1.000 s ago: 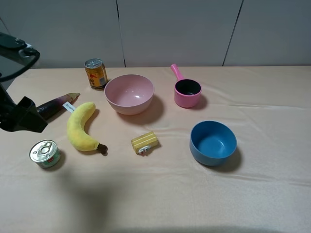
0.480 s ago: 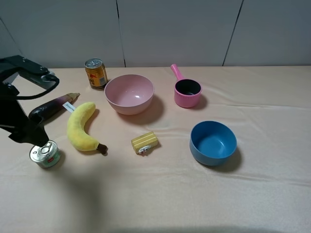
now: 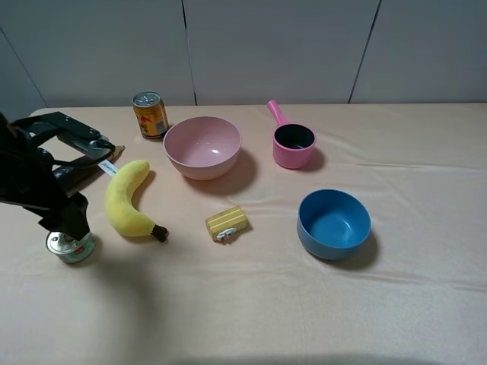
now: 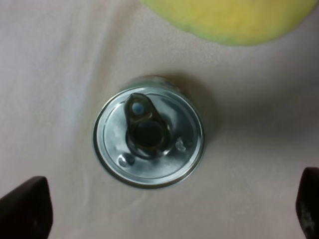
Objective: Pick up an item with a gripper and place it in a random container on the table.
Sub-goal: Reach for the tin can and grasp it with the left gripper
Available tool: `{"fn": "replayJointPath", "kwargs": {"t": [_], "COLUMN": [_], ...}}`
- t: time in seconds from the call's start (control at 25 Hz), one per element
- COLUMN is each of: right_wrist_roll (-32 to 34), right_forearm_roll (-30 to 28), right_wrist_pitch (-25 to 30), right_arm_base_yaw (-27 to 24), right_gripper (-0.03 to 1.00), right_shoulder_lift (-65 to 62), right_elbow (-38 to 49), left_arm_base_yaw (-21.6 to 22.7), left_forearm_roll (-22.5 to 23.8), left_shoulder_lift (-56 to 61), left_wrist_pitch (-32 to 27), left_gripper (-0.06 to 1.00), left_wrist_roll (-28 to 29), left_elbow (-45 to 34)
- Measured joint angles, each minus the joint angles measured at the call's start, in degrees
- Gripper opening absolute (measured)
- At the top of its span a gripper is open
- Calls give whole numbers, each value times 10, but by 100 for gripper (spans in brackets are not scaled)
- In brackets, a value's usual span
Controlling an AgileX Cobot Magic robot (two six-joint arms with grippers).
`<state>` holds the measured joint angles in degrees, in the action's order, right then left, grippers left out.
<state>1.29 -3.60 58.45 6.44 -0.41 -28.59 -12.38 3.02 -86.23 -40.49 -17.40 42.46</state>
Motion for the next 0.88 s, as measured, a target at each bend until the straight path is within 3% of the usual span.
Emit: {"fn": "replayJointPath", "kwargs": {"t": [0.28, 0.88], "right_wrist_roll": [0, 0], "right_forearm_roll": [0, 0], "right_wrist_pitch": [0, 0], "right_arm_base_yaw": [0, 0], "right_gripper": [69, 69], "right_shoulder_lift": [0, 0], "right_elbow": [0, 0], "left_arm_base_yaw": [0, 0], "left_forearm_roll": [27, 28], "left_shoulder_lift": [-33, -123], "left_wrist_pitch": [17, 63], "left_gripper": [99, 99], "left_wrist_roll": [0, 0], "left_elbow": [0, 0]}}
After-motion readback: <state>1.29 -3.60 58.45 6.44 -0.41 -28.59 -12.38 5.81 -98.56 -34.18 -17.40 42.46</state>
